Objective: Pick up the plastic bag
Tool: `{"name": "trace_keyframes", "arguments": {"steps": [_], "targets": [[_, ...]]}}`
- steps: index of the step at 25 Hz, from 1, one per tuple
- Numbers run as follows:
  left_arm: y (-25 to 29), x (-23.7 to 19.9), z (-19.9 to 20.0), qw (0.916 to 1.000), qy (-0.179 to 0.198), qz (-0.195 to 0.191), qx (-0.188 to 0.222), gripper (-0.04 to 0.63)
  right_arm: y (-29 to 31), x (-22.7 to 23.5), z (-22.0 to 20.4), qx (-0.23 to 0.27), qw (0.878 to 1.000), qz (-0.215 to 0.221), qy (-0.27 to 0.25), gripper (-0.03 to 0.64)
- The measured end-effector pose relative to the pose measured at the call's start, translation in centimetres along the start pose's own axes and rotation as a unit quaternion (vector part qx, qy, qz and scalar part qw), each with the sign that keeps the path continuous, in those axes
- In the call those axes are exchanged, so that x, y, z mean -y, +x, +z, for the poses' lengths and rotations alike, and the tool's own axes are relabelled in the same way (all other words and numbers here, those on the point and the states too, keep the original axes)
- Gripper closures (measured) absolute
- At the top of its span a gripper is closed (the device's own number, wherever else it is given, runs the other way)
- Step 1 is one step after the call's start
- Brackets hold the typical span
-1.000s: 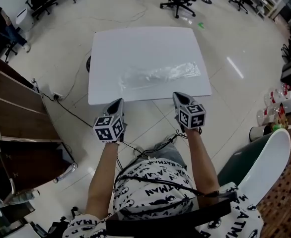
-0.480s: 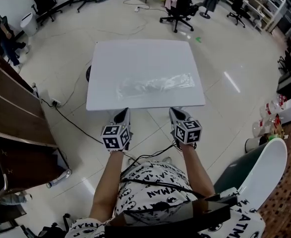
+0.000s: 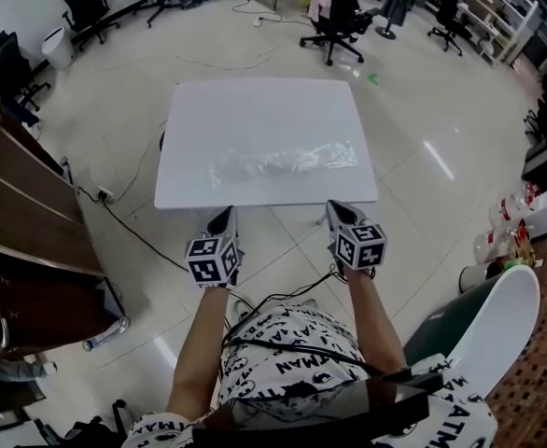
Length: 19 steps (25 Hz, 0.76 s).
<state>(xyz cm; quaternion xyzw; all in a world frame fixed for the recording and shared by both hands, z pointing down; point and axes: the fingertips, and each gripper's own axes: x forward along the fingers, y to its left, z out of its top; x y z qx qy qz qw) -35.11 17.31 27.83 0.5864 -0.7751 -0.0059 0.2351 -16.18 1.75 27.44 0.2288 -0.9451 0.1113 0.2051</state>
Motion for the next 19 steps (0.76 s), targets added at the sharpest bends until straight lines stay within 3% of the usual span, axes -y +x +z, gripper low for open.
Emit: {"name": "trace_keyframes", "arguments": {"steps": [19], "targets": [[-0.7,0.8,-0.3,0.9997,0.022,0.003,-0.013,0.594,-0.1,-1.6,-1.3,-0.007,1.000,0.025,-0.001,0.617]]}}
